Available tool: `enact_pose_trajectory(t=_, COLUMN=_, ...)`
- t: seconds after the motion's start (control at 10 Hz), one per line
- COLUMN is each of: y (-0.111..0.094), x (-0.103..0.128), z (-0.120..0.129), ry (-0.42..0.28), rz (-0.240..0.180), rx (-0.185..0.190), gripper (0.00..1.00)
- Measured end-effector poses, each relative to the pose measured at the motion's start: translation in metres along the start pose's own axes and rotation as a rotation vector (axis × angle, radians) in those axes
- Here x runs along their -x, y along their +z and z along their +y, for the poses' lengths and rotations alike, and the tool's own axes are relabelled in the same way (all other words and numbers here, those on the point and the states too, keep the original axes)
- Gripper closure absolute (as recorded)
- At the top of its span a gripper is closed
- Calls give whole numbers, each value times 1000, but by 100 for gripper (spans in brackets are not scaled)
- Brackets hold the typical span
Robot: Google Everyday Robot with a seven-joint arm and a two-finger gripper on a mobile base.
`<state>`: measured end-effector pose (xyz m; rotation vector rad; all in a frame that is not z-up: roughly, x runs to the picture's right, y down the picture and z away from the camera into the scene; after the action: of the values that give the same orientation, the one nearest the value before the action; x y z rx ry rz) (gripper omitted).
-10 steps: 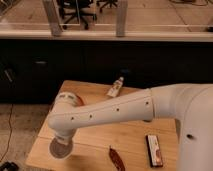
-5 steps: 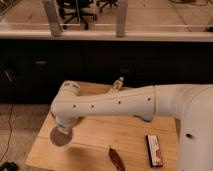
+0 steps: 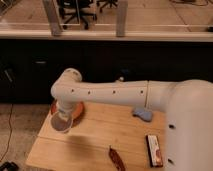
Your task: Place the ceramic cup in the ceramic bowl
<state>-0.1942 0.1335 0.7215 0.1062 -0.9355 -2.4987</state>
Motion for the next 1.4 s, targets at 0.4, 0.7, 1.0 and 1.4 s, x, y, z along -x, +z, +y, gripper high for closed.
enact_pose_trajectory(t=0.4, y=2, x=-21, z=46, ry=46, rz=7, rx=4, gripper=100)
enact_pose_trajectory(t=0.7, y=11, x=-41, z=65, ry=53, rz=34, rx=24, gripper=100)
enact_pose_trajectory(t=1.0, y=23, x=-55, z=74, ry=66, rz=47, rx=59, gripper=100)
enact_pose_trajectory(t=1.4, y=47, x=-65, z=88, ry=131, rz=15, rx=98, gripper=100)
